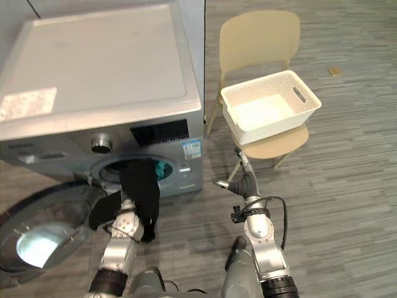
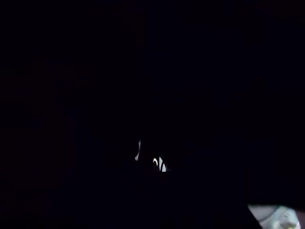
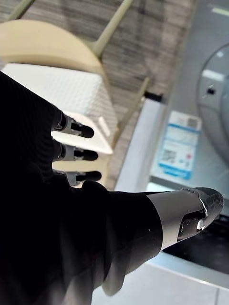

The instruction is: Pick up the laundry basket with both hands and put the clothes into the washing machine.

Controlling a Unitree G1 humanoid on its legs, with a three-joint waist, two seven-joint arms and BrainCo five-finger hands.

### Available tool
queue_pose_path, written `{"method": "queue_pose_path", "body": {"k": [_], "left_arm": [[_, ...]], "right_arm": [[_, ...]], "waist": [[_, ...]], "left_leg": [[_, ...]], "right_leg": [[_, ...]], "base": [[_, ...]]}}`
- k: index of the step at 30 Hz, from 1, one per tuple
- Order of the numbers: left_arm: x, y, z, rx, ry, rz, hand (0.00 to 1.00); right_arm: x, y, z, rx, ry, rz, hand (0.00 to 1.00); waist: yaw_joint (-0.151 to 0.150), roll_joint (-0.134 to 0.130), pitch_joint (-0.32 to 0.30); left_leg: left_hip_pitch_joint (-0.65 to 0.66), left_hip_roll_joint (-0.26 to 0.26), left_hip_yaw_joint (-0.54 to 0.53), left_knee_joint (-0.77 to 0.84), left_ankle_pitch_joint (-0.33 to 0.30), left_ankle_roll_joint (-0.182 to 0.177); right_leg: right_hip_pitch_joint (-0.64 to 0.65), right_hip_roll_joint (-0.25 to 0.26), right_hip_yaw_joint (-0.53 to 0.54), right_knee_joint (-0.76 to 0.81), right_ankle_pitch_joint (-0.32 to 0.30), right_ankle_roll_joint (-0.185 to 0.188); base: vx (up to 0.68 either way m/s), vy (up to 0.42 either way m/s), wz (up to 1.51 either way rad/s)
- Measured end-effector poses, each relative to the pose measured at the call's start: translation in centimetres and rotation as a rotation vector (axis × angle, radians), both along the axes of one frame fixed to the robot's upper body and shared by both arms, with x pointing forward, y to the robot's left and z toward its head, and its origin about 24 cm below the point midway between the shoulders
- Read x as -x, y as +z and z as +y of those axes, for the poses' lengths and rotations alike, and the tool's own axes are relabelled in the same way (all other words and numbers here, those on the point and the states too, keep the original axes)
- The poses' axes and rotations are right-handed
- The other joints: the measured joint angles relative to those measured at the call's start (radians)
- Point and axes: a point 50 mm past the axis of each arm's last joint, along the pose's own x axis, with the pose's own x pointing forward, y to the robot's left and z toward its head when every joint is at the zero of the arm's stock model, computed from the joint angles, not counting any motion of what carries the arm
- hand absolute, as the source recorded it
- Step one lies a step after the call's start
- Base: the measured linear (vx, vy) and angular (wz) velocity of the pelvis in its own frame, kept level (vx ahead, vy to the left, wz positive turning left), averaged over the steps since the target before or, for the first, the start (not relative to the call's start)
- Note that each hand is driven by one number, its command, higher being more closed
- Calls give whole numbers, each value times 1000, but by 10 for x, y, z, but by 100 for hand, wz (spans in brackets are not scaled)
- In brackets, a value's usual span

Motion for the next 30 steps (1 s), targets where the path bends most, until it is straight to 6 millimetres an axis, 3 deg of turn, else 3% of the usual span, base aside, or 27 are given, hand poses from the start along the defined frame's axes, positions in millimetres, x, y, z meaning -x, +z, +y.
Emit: {"method": "queue_pose_path", "body": {"k": [5,6,10,13,15,19,26,30], "left_arm": [[-40,57,23,87,210,-171,100],[-46,73,29,93,258,-216,100],[-57,113,46,148,368,-336,100],[-56,141,58,219,438,-442,100],[-51,165,60,263,452,-545,100],[-45,192,62,283,444,-655,100],[-37,241,60,361,375,-827,100],[-35,263,51,364,295,-903,100]], "right_arm": [[10,24,38,-113,90,-98,0],[12,30,40,-129,99,-123,0],[15,35,42,-170,84,-149,0],[16,38,43,-191,69,-163,0],[19,41,38,-202,41,-180,0],[31,36,23,-215,-44,-164,0],[40,11,4,-222,-175,-47,0],[39,-5,-17,-255,-320,10,0]], "waist": [[9,-55,120],[10,-68,142],[8,-76,155],[7,-89,167],[8,-106,186],[-10,-132,212],[-30,-137,237],[-34,-137,237]], "left_leg": [[-181,48,-96,174,-46,-16],[-216,50,-112,198,-46,-15],[-341,70,-165,250,-43,-20],[-420,86,-188,277,-37,-30],[-477,104,-209,295,-35,-36],[-557,119,-242,323,-32,-42],[-708,141,-252,409,-36,-48],[-824,151,-272,468,-40,-51]], "right_leg": [[-99,-11,-42,123,-46,-22],[-120,-18,-48,143,-53,-28],[-188,-13,-81,160,-53,-35],[-244,-10,-94,172,-43,-55],[-279,3,-111,180,-43,-63],[-318,3,-142,205,-55,-80],[-430,-19,-148,290,-91,-90],[-540,-30,-141,370,-123,-100]], "base": [[-189,-67,23],[-220,-68,19],[-118,-34,13],[-54,-7,-1],[0,0,0],[27,-25,11],[21,-18,4],[-18,-109,-4]]}}
